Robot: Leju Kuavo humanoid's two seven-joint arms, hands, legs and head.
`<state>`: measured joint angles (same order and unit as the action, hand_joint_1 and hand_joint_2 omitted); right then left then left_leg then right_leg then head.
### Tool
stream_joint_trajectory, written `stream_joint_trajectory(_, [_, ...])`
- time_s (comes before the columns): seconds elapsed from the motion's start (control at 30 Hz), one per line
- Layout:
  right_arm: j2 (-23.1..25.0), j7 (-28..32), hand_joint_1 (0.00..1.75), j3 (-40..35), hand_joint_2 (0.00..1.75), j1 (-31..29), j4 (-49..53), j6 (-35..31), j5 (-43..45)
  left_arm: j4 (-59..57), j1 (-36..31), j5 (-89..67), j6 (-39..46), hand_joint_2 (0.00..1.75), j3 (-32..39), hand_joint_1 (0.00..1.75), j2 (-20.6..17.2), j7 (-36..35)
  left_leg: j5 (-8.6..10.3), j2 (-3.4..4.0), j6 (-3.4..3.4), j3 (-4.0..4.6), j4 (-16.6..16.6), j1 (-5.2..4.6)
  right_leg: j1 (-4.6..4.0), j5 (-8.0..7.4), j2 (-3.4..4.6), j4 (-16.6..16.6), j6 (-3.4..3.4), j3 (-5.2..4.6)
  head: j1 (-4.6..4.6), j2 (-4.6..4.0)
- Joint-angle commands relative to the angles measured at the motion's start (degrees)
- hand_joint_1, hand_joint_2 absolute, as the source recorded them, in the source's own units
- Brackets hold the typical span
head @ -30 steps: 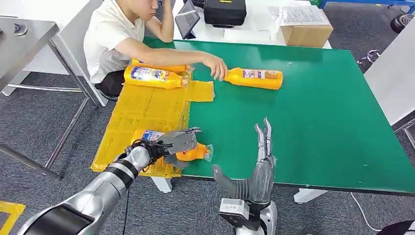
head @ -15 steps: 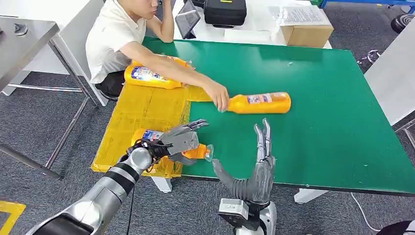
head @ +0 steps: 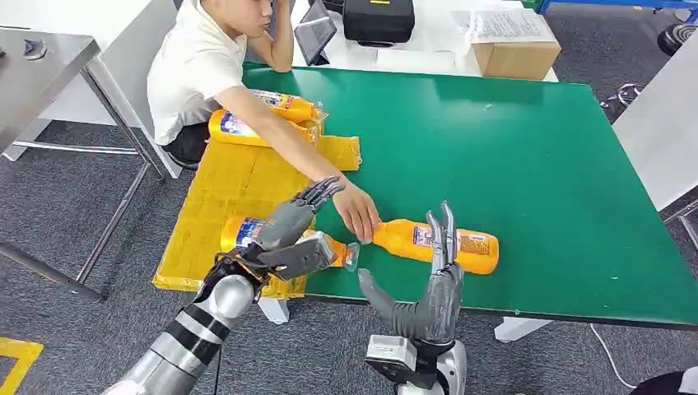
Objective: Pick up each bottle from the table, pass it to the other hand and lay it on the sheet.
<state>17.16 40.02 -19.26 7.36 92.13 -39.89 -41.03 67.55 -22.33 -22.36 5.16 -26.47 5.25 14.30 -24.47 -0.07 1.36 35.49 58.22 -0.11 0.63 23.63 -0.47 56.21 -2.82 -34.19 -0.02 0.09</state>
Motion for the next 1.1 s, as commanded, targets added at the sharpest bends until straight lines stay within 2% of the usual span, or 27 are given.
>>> stream_joint_trajectory(0.03, [0.09, -0.02, 0.0, 16.12, 1.75, 4.46, -0.51, -0.11, -7.72, 21.81, 20.18, 18.19, 8.17, 1.75, 9.3, 0.0, -0.59, 7.11, -0.12, 0.2, -0.04, -0.4, -0.19, -0.01, 0.01, 0.06, 0.2, -0.2, 0.05, 0.34, 0.0, 0.0])
stream_joint_trajectory(0.13, [-1.28, -0.02, 0.0, 25.34, 1.75, 5.61, 1.73, -0.11, -12.17, 24.99, 24.64, 32.37, 8.01, 1.75, 18.89, 0.0, 1.88, 9.36, -0.46, 0.26, -0.19, -1.18, -0.35, 0.07, -0.06, 0.36, 0.32, -0.34, 0.23, 1.08, 0.04, 0.0])
stream_joint_trajectory(0.17, [-1.36, -0.02, 0.0, 27.16, 1.75, 5.59, 1.55, -0.11, -13.32, 25.64, 24.81, 34.57, 7.55, 1.75, 20.26, 0.0, 2.29, 9.41, -0.52, 0.33, -0.13, -1.12, -0.26, 0.04, -0.03, 0.38, 0.38, -0.33, 0.17, 1.05, 0.0, 0.0])
stream_joint_trajectory(0.2, [-1.52, -0.02, 0.0, 28.68, 1.75, 5.32, 0.59, -0.11, -14.07, 26.32, 24.96, 36.92, 6.93, 1.75, 21.39, 0.0, 2.78, 9.29, -0.35, 0.35, -0.09, -0.7, -0.18, -0.01, 0.01, 0.2, 0.42, -0.23, 0.08, 0.62, 0.02, 0.0])
stream_joint_trajectory(0.3, [-1.8, -0.02, 0.0, 29.0, 1.75, 5.14, 0.15, -0.11, -13.75, 26.59, 24.97, 37.36, 6.81, 1.75, 21.62, 0.0, 2.88, 9.14, -0.26, 0.13, -0.17, -0.22, -0.03, 0.04, -0.04, 0.16, 0.08, -0.12, 0.15, 0.11, 0.02, 0.0])
stream_joint_trajectory(0.37, [-1.12, -0.02, 0.0, 30.36, 1.75, 4.17, -1.22, -0.11, -15.95, 26.82, 24.73, 40.1, 6.19, 1.75, 21.44, 0.0, 3.61, 8.19, -0.28, 0.02, -0.17, -0.28, -0.02, 0.03, -0.03, 0.27, 0.05, -0.07, 0.2, 0.24, 0.0, 0.0])
stream_joint_trajectory(0.5, [-2.56, -0.02, 0.0, 34.43, 1.75, 0.72, -6.14, -0.11, -19.91, 24.87, 23.91, 44.37, 3.97, 1.75, 19.44, 0.0, 2.64, 5.52, -0.23, 0.1, -0.13, -0.25, -0.08, 0.03, -0.04, 0.15, 0.13, -0.16, 0.16, 0.23, 0.0, 0.0])
stream_joint_trajectory(0.57, [-3.2, -0.02, 0.0, 37.73, 1.75, -1.88, -11.64, -0.11, -21.54, 24.06, 23.6, 45.17, 3.63, 1.75, 18.41, 0.0, 2.32, 5.22, -0.21, 0.12, -0.12, -0.33, -0.12, 0.03, -0.04, 0.12, 0.12, -0.22, 0.16, 0.3, 0.0, 0.0])
stream_joint_trajectory(0.63, [-6.16, -4.36, 0.0, 39.57, 1.75, -4.6, -16.91, -0.11, -26.12, 23.53, 23.61, 44.69, 4.21, 1.75, 17.59, 0.0, 2.25, 5.11, -0.23, 0.11, -0.14, -0.53, -0.19, 0.06, -0.06, 0.14, 0.12, -0.3, 0.19, 0.52, 0.0, 0.0])
stream_joint_trajectory(0.7, [-7.97, -6.14, 0.0, 39.25, 1.75, -5.35, -18.96, -0.11, -26.98, 23.34, 23.63, 43.59, 4.96, 1.75, 17.12, 0.0, 2.08, 5.11, -0.22, 0.11, -0.11, -0.49, -0.16, 0.06, -0.06, 0.13, 0.12, -0.31, 0.14, 0.5, 0.0, 0.0])
stream_joint_trajectory(0.73, [-8.93, -6.81, 0.0, 38.78, 0.0, -5.74, -20.55, -0.11, -26.69, 23.16, 23.66, 43.36, 5.01, 1.75, 16.91, 0.0, 1.97, 5.06, -0.19, 0.12, -0.09, -0.38, -0.14, 0.05, -0.05, 0.1, 0.11, -0.27, 0.12, 0.38, 0.0, 0.0])
stream_joint_trajectory(0.77, [-11.24, -8.42, 0.0, 36.91, 0.0, -6.3, -22.05, -0.11, -27.87, 22.05, 23.24, 43.2, 4.7, 1.75, 16.22, 0.0, 1.47, 3.82, -0.22, 0.11, -0.11, -0.44, -0.15, 0.03, -0.03, 0.13, 0.11, -0.26, 0.13, 0.44, 0.0, 0.0])
stream_joint_trajectory(0.87, [-12.62, -8.92, 0.0, 35.21, 0.0, -7.31, -24.31, -0.11, -27.1, 20.26, 22.36, 43.21, 4.23, 1.75, 15.53, 0.0, 1.39, 3.54, -0.17, 0.09, -0.09, -0.26, -0.11, 0.02, -0.03, 0.07, 0.12, -0.22, 0.11, 0.29, 0.02, 0.0])
stream_joint_trajectory(0.9, [-13.91, -10.59, 0.0, 32.97, 0.0, -8.79, -26.69, -0.11, -27.59, 18.7, 21.37, 43.22, 3.99, 1.75, 14.81, 0.0, 1.39, 3.52, -0.21, 0.14, -0.13, -0.48, -0.18, 0.03, -0.04, 0.1, 0.17, -0.3, 0.15, 0.5, -0.02, 0.0])
stream_joint_trajectory(1.07, [-13.92, -11.35, 0.0, 32.29, 0.0, -9.54, -27.56, -0.11, -28.0, 18.43, 21.09, 43.23, 4.04, 1.75, 14.61, 0.0, 1.55, 3.52, -0.18, 0.1, -0.12, -0.29, -0.09, -0.03, 0.0, 0.09, 0.1, -0.16, 0.13, 0.28, 0.0, 0.0])
stream_joint_trajectory(1.1, [-13.94, -11.49, 0.0, 31.92, 0.0, -9.51, -28.04, -0.11, -27.98, 18.33, 21.03, 43.27, 3.93, 1.75, 14.4, 0.0, 1.6, 3.39, -0.23, 0.13, -0.16, -0.47, -0.13, -0.01, -0.03, 0.13, 0.14, -0.19, 0.18, 0.44, 0.0, 0.0])
